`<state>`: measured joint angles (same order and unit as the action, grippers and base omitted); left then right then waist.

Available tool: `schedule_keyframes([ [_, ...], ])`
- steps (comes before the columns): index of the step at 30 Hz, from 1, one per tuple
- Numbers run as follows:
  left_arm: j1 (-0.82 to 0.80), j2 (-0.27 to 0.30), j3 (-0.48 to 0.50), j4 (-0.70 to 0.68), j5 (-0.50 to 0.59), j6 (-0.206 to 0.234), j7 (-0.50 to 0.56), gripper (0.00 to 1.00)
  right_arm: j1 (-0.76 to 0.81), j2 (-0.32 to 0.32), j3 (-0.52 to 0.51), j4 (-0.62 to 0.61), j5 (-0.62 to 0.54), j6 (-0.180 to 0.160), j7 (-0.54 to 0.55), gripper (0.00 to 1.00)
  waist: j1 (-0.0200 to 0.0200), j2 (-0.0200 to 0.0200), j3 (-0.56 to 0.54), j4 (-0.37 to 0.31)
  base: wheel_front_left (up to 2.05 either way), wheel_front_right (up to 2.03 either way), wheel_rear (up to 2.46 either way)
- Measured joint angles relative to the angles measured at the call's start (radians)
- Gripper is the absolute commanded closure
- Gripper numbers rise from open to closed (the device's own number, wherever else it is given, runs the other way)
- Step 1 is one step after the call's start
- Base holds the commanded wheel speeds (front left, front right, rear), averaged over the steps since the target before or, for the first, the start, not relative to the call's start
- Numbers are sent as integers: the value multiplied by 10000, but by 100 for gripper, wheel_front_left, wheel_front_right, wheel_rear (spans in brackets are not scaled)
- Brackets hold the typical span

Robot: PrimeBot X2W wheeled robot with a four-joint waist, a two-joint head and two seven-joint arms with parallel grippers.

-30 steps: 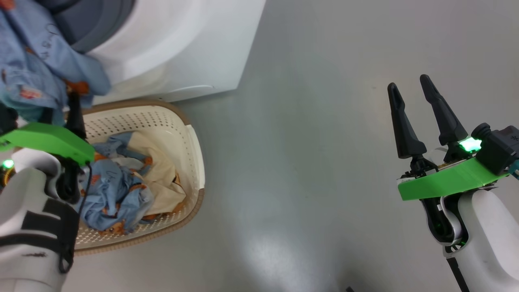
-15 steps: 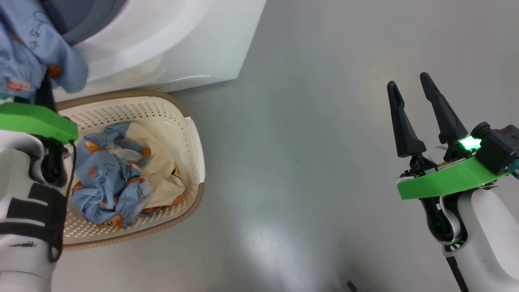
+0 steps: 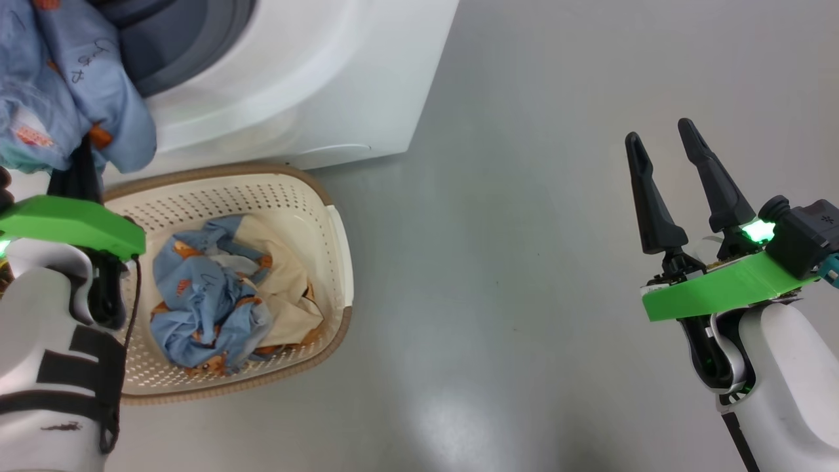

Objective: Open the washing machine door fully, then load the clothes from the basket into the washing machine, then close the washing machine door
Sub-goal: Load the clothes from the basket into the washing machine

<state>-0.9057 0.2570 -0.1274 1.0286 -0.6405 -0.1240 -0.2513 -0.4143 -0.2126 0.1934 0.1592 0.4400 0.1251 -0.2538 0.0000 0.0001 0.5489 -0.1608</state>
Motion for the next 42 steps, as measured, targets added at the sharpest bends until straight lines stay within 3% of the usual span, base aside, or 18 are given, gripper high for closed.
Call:
schedule_keyframes([
  [9,570,-67,29,-2061,228,-15,-13,100,25,-8,35,86,25,0,0,0,0,0,-343,277,0,0,0],
  [14,426,196,-487,-2541,297,-15,-42,100,42,19,180,84,33,0,0,0,0,0,-341,269,0,0,0],
  [32,-4322,2209,-1356,-472,-282,-17,1551,100,-18,619,244,-201,65,0,0,0,1,0,1114,-860,0,0,0],
  [38,-5203,2600,-1745,351,-514,-17,2362,100,-81,846,240,-280,6,2,0,0,0,0,1566,-1324,0,0,0],
  [40,-5539,2621,-1756,784,-514,-12,2694,0,-81,840,230,-276,6,2,0,0,0,0,1674,-1430,0,0,0],
  [42,-5771,2610,-1795,1135,-514,15,2970,0,-81,846,222,-278,6,4,0,0,0,0,1758,-1501,0,0,0],
])
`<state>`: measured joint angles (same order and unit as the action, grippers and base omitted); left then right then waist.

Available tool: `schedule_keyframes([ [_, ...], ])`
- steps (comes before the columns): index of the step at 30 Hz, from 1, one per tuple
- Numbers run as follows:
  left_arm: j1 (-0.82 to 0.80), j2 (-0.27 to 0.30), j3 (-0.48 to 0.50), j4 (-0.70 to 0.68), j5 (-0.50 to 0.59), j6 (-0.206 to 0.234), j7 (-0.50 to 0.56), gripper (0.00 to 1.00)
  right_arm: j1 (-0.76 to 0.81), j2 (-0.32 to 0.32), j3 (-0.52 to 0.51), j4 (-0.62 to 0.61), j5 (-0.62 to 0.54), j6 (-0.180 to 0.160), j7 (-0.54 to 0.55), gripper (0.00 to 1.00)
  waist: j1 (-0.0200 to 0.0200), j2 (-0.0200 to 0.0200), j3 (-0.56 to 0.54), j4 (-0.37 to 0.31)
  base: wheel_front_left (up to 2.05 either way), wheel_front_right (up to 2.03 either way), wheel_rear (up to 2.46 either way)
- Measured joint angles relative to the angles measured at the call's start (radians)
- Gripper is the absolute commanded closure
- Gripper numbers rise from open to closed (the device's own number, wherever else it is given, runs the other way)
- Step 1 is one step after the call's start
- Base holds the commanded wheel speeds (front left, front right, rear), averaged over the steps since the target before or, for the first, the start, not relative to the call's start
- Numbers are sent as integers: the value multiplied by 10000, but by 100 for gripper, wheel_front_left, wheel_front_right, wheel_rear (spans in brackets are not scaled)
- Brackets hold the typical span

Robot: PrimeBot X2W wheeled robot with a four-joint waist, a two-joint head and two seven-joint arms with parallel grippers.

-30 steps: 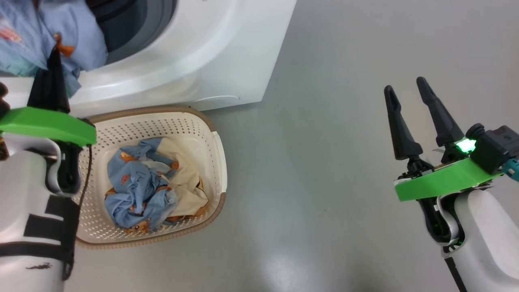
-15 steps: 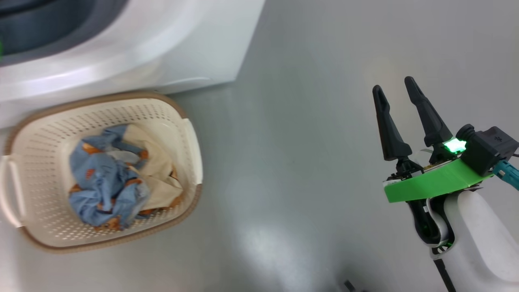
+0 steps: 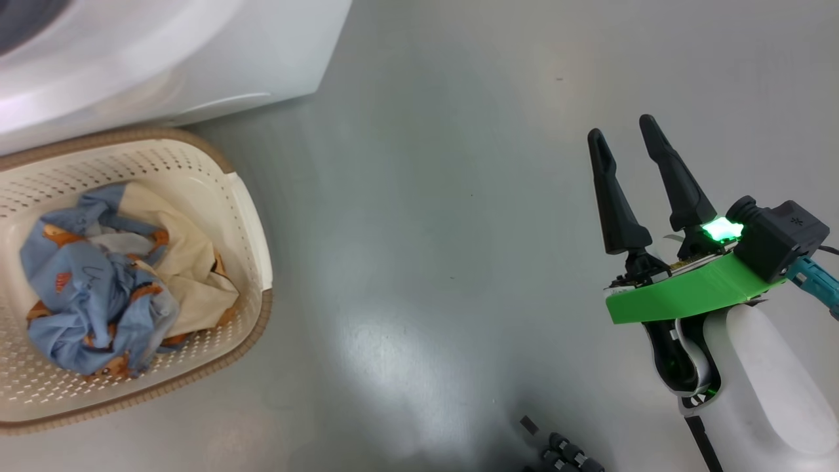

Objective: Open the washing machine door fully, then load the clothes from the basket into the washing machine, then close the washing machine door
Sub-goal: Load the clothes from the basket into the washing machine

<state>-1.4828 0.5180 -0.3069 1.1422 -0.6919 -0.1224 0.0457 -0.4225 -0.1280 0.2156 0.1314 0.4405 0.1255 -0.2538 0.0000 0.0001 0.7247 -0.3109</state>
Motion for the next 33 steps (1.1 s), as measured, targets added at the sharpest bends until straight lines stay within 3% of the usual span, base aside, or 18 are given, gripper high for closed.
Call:
schedule_keyframes([
  [9,-294,-261,-100,736,-119,-13,-140,0,-9,-81,-71,96,-4,6,0,0,0,0,-58,229,0,0,0],
  [17,156,-596,-267,464,-449,-31,-899,0,-123,-299,-71,224,2,6,0,0,0,0,-439,593,0,0,0],
  [33,4027,-1126,-1018,-1164,-1781,-33,-2922,0,94,-704,-196,648,69,6,0,0,0,0,-2507,1352,0,0,0],
])
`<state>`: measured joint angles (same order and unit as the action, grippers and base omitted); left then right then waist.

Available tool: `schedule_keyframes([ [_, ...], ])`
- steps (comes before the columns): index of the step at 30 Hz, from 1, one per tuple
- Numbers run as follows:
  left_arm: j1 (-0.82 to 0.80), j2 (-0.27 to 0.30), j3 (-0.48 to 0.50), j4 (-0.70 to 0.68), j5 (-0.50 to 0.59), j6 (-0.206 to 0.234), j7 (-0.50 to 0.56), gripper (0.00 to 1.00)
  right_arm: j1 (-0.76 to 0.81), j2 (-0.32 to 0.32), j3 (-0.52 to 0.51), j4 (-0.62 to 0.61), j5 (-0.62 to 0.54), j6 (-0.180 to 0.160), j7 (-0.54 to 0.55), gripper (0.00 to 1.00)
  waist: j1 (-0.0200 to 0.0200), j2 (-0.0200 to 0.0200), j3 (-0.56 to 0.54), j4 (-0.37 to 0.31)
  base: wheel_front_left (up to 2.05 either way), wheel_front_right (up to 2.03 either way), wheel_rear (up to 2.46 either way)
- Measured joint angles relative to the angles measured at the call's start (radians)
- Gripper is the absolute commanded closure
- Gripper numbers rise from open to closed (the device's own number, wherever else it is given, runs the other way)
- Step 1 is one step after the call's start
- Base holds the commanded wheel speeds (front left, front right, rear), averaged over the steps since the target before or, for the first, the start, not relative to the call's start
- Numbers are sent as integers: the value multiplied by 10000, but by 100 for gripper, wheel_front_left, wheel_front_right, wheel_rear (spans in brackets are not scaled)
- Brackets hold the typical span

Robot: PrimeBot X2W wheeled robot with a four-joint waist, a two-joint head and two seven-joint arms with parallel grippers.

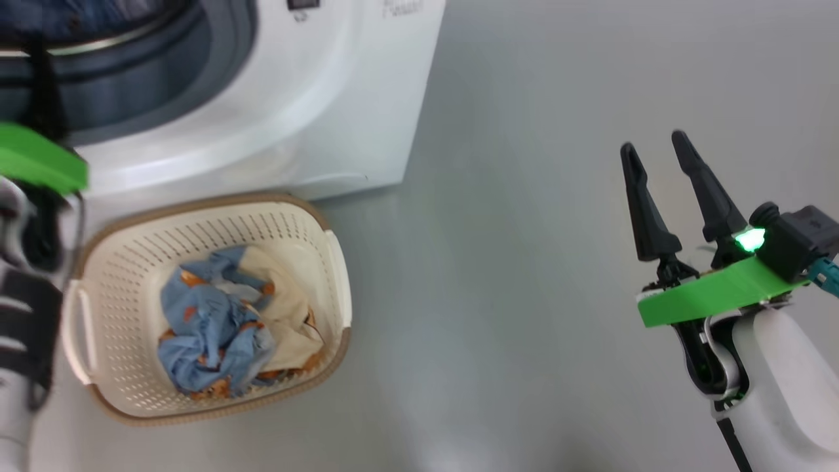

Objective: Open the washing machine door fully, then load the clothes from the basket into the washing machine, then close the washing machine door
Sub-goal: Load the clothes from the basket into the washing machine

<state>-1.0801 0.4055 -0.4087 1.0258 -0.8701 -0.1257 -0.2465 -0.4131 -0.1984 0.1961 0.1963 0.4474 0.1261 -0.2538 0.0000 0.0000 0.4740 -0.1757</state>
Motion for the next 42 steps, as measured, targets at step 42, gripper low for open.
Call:
schedule_keyframes([
  [42,9044,-2520,3956,-6495,4205,205,-86,0,2049,-826,142,600,535,0,0,0,0,0,-4167,1678,0,0,0],
])
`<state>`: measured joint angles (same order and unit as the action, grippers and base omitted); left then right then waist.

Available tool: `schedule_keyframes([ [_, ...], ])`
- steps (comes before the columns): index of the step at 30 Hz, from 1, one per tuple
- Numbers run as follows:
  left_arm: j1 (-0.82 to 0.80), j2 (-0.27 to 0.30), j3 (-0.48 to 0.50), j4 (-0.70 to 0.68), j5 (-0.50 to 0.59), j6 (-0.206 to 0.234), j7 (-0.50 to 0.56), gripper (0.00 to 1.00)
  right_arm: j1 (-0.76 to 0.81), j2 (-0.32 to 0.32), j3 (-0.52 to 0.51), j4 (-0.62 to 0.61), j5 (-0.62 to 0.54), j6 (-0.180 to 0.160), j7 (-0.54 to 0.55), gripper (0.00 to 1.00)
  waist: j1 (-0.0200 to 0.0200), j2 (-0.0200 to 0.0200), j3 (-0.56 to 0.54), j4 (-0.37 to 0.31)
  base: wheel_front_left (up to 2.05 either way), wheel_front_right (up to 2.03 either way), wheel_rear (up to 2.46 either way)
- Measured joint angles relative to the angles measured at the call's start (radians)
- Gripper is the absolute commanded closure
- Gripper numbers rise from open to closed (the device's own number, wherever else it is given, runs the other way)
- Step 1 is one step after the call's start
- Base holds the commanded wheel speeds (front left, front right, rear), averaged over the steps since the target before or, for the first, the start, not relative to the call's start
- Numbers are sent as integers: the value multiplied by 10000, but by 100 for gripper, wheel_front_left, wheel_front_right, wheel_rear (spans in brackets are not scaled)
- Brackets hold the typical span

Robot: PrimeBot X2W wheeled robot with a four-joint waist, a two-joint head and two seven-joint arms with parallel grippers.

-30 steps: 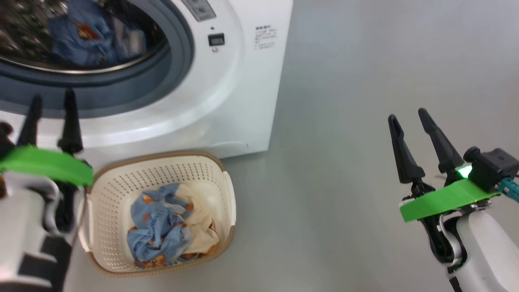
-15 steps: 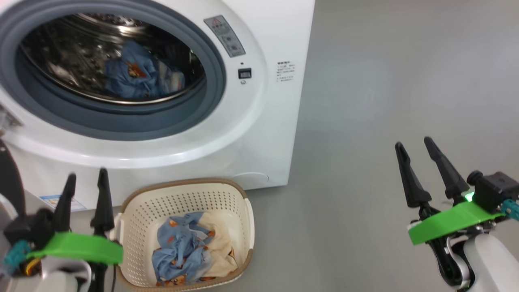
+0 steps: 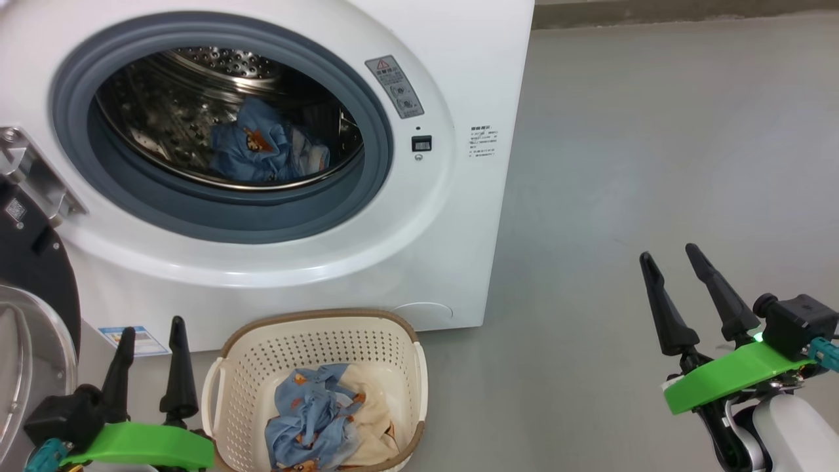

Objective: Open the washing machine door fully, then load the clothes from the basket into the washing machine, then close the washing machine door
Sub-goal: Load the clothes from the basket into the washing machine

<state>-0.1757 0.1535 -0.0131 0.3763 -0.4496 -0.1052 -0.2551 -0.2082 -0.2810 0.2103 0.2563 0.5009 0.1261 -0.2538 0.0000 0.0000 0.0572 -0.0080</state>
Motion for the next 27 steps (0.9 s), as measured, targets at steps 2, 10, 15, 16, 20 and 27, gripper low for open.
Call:
schedule_keyframes([
  [2,12,-100,79,-19,100,-71,0,0,51,-23,71,23,2,0,0,0,0,0,-53,0,0,0,0],
  [10,181,-247,272,-79,330,-186,-2,0,131,-52,121,56,10,0,0,0,0,0,-84,-63,0,0,0],
  [15,182,-418,336,-144,573,-188,0,0,131,-63,130,63,4,0,0,0,0,0,-94,-70,0,0,0],
  [16,182,-441,349,-146,581,-188,0,0,131,-65,130,65,-4,0,0,0,0,0,-94,-69,0,0,0],
  [20,182,-456,416,-151,642,-188,0,0,131,-67,130,67,-6,0,0,0,0,0,-67,-63,0,0,0],
  [27,182,-493,493,-174,662,-194,0,0,131,-63,127,67,-19,0,0,0,0,0,-7,-93,0,0,0],
])
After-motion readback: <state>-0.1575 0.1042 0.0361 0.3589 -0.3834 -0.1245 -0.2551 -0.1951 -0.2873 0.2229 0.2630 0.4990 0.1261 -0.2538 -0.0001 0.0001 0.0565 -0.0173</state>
